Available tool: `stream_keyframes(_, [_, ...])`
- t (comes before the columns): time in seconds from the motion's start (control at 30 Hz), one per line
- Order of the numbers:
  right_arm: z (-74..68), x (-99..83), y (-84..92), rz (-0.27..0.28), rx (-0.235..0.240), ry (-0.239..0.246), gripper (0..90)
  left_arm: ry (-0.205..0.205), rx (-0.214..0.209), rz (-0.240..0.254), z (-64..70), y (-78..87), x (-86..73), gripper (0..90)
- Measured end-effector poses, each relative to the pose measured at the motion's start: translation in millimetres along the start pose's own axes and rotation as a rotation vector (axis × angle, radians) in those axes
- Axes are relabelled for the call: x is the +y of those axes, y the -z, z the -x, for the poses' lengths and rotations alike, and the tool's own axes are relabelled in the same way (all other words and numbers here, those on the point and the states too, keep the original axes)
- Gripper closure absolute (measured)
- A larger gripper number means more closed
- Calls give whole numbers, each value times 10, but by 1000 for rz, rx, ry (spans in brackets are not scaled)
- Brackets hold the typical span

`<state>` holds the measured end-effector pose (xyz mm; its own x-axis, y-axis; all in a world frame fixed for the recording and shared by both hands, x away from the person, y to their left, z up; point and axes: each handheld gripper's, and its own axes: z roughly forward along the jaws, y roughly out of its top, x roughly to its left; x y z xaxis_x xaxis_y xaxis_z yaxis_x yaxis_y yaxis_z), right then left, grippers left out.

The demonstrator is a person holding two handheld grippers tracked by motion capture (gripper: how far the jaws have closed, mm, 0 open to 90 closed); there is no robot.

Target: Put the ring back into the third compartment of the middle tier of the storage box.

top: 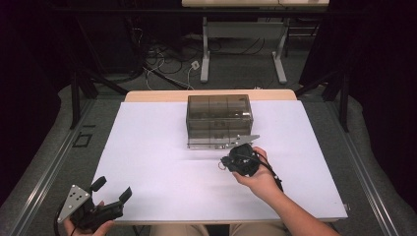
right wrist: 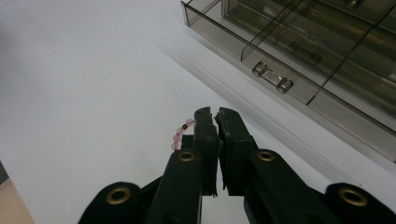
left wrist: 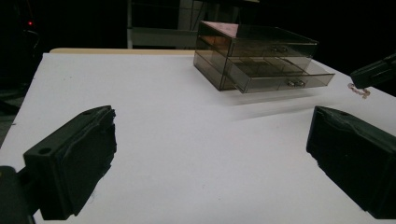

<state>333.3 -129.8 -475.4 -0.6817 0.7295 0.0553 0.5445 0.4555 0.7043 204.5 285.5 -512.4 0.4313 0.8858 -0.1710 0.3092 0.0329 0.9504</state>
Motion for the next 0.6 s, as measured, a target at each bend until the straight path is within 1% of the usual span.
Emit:
stream_keyframes(0.03, [0, 32, 35, -16, 2, 7, 869, 0, -1, -1, -2, 2, 0, 19])
stream_keyframes(0.13, [8, 61, 56, -3, 0, 6, 869, 0, -1, 0, -4, 2, 0, 19])
stream_keyframes(0.23, [27, 108, 90, -10, -3, 0, 869, 1, -1, 0, -5, 2, 0, 19])
stream_keyframes(0.27, [40, 121, 101, -12, -8, 11, 869, 1, -1, -1, -6, 2, 0, 19])
stream_keyframes(0.3, [46, 136, 113, -20, -6, 4, 869, 2, -1, -1, -8, 1, 0, 19])
stream_keyframes(0.33, [60, 150, 117, -16, -4, 11, 869, 3, -3, 1, -8, 0, -1, 19])
stream_keyframes(0.53, [117, 229, 157, -24, -20, -2, 869, 2, -3, 0, -7, -1, 0, 19])
stream_keyframes(0.6, [139, 256, 172, -36, -31, 3, 869, 2, -2, 0, -7, 1, 0, 19])
